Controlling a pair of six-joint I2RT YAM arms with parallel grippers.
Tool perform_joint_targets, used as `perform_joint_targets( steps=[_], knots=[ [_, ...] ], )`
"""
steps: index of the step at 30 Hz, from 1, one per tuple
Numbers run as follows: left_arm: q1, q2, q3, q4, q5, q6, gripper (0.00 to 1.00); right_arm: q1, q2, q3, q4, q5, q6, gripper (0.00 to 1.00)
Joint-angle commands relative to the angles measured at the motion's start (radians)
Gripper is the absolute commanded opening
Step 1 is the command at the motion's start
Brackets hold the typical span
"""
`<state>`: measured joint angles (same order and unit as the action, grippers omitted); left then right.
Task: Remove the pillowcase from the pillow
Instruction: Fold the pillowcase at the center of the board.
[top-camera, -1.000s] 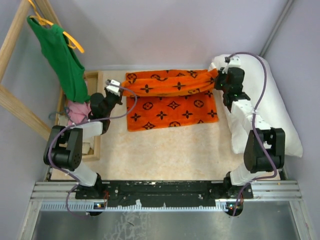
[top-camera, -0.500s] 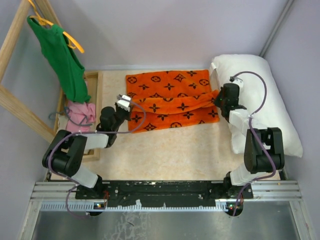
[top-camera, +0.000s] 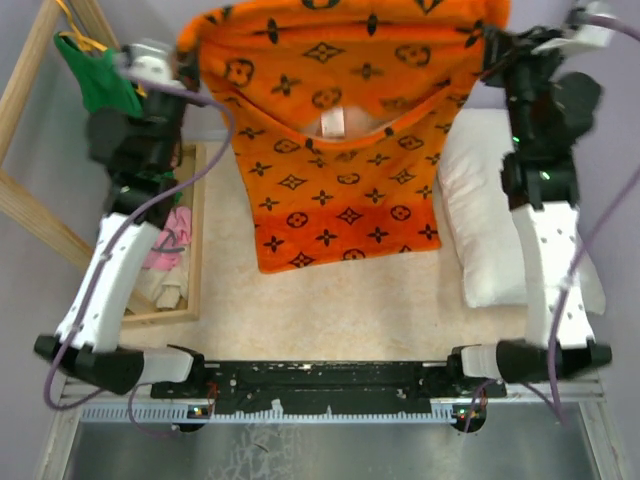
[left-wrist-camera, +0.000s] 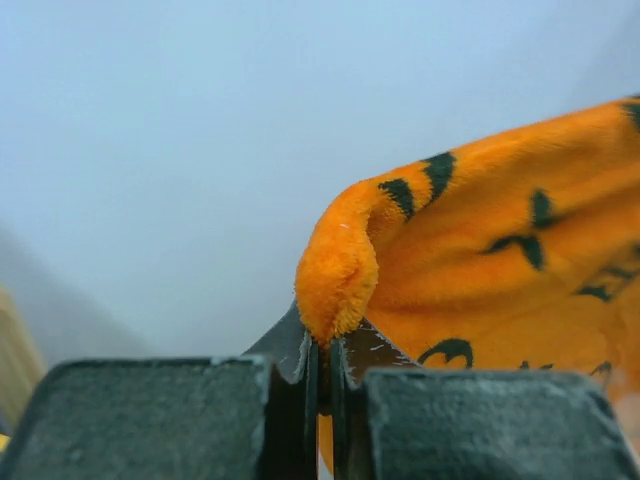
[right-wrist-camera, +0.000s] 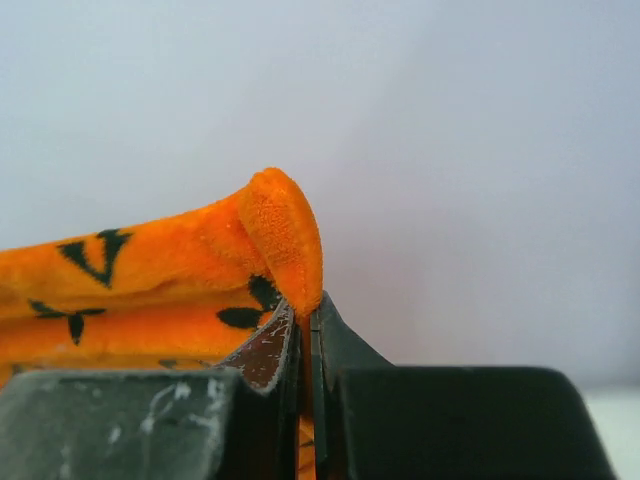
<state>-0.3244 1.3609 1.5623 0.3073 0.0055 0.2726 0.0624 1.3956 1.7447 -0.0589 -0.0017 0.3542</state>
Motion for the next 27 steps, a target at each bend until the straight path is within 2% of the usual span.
perform_joint_targets(
  steps=[1,3,7,10,13,20,25,27],
  knots=[
    [0.005,-0.189,0.148,-0.141,0.026,0.000,0.00,-0.010,-0.260,0.072,0.183,-0.101,-0.057,0.00],
    [0.005,-0.297,0.087,-0.096,0.095,-0.006,0.00,-0.010,-0.348,0.045,0.234,-0.143,-0.047,0.00],
    [0.005,-0.574,-0.130,0.085,0.167,-0.036,0.00,-0.009,-0.513,0.018,0.245,-0.204,-0.046,0.00],
    [0.005,-0.707,-0.117,-0.002,0.210,-0.046,0.00,-0.010,-0.633,-0.005,0.281,-0.259,-0.051,0.00],
    [0.005,-0.778,-0.048,-0.109,0.265,-0.023,0.00,-0.012,-0.677,0.033,0.274,-0.312,-0.039,0.00],
    [0.005,-0.761,0.059,-0.177,0.263,0.028,0.00,-0.011,-0.654,0.090,0.261,-0.315,-0.046,0.00],
    [0.003,-0.596,0.239,-0.360,0.149,0.073,0.00,-0.010,-0.583,0.106,0.234,-0.263,-0.053,0.00],
    [0.002,-0.546,0.243,-0.371,0.111,0.095,0.00,-0.010,-0.551,0.093,0.234,-0.255,-0.058,0.00]
  ],
)
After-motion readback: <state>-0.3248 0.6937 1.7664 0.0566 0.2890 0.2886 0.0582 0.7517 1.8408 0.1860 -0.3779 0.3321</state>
